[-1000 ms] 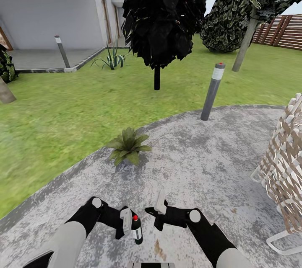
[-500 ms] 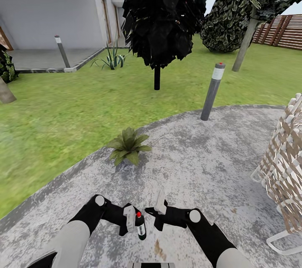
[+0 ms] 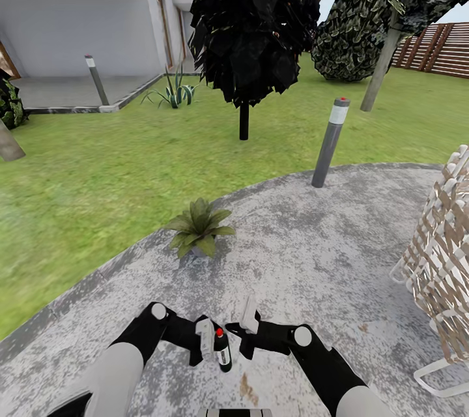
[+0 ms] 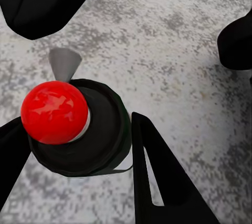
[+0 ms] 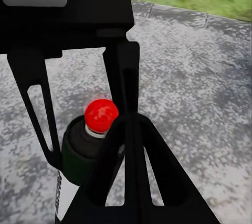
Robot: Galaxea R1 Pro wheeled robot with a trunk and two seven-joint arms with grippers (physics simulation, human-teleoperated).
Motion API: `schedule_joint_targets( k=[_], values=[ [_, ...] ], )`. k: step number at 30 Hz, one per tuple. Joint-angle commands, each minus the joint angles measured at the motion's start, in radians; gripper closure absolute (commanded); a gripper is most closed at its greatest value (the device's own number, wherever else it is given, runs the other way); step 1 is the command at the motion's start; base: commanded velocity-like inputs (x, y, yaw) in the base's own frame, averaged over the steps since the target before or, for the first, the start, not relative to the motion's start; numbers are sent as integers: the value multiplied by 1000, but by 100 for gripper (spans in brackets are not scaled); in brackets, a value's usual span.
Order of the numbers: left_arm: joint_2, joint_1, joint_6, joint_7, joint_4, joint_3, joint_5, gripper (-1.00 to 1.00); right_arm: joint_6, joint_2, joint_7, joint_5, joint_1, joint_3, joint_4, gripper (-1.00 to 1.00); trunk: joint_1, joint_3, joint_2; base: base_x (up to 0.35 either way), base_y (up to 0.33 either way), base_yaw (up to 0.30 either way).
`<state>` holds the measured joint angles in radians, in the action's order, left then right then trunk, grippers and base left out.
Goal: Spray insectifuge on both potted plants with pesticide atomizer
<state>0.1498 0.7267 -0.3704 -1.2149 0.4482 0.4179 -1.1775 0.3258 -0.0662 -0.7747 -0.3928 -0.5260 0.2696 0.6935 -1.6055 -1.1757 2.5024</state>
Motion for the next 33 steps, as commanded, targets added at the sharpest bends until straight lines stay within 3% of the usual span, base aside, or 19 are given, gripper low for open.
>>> schedule_joint_targets(
  k=[1, 21, 30, 33],
  values=[
    [2, 1, -4, -3, 1, 9, -7, 100, 6, 0, 0, -9, 0, -1, 1, 100, 0, -1, 0, 0, 0, 0],
    [2, 0, -5, 11, 1, 9, 19, 100, 6, 2, 0, -9, 0, -1, -1, 100, 0, -1, 0, 0, 0, 0],
    [-14, -11, -3, 11, 2, 2, 8, 100, 6, 2, 0, -9, 0, -1, 0, 100, 0, -1, 0, 0, 0, 0],
    [-44, -14, -1, 11, 3, 0, 5, 100, 6, 2, 0, -9, 0, -1, -1, 100, 0, -1, 0, 0, 0, 0]
  ],
)
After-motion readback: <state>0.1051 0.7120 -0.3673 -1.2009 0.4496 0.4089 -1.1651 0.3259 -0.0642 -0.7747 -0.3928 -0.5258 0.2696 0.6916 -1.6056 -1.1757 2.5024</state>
